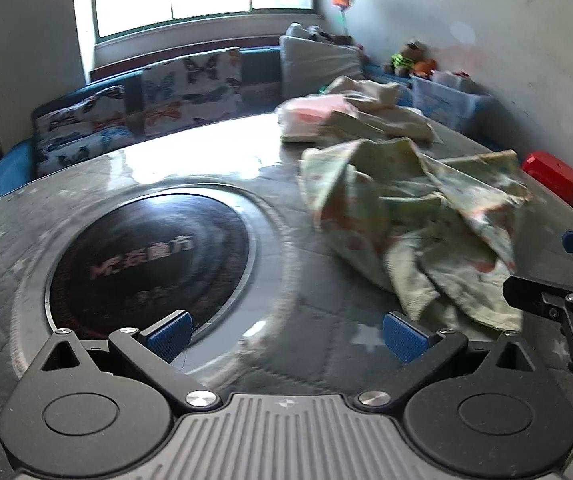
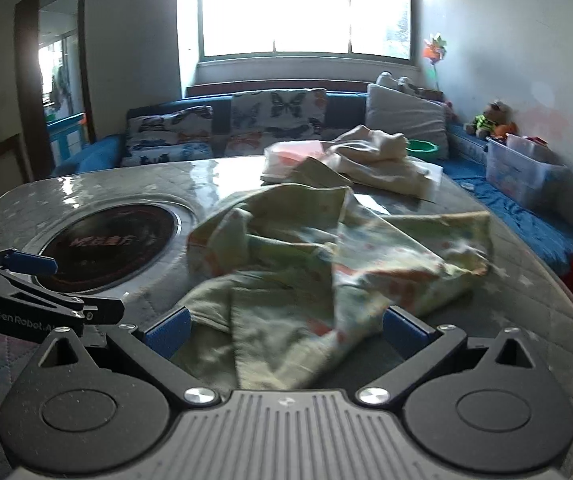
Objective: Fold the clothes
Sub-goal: 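Reach both grippers toward the crumpled green floral garment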
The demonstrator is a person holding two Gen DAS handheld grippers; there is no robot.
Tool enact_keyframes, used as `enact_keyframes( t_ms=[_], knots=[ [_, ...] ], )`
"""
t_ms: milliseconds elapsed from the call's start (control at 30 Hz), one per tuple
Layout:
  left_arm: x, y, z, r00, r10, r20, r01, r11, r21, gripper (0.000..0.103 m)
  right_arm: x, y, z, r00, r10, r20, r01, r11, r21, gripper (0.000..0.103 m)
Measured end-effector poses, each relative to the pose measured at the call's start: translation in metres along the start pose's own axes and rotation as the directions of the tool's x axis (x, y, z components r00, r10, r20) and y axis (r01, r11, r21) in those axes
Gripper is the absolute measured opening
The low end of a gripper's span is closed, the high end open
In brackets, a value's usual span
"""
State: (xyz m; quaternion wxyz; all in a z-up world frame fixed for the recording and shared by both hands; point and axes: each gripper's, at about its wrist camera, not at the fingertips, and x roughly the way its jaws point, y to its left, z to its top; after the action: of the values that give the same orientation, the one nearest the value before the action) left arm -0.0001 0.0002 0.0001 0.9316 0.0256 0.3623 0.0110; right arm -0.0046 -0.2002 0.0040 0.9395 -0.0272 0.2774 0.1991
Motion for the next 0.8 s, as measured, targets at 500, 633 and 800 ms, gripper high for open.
enact_keyframes(
  t_ms=[500, 633, 800],
  knots=[
    [-0.008, -0.056, -0.002, 0.999, 0.053, 0.002, -0.053, 0.999, -0.012, 0.103, -0.001, -0.021, -0.010, 0.997, -0.039, -0.067, 0.041, 0.999, 0.028, 0.101],
    [0.003, -0.026, 0.015, 0.999, -0.026, -0.019, 0.027, 0.999, 0.024, 0.103, 0.001, -0.028, -0.006, 0.995, -0.041, -0.086, 0.045, 0.998, 0.044, 0.096],
    [0.009, -0.023, 0.026, 0.999, -0.028, -0.020, 0.028, 0.999, 0.019, 0.103, 0.007, -0.034, -0.002, 0.994, -0.038, -0.103, 0.044, 0.997, 0.058, 0.086]
  ],
)
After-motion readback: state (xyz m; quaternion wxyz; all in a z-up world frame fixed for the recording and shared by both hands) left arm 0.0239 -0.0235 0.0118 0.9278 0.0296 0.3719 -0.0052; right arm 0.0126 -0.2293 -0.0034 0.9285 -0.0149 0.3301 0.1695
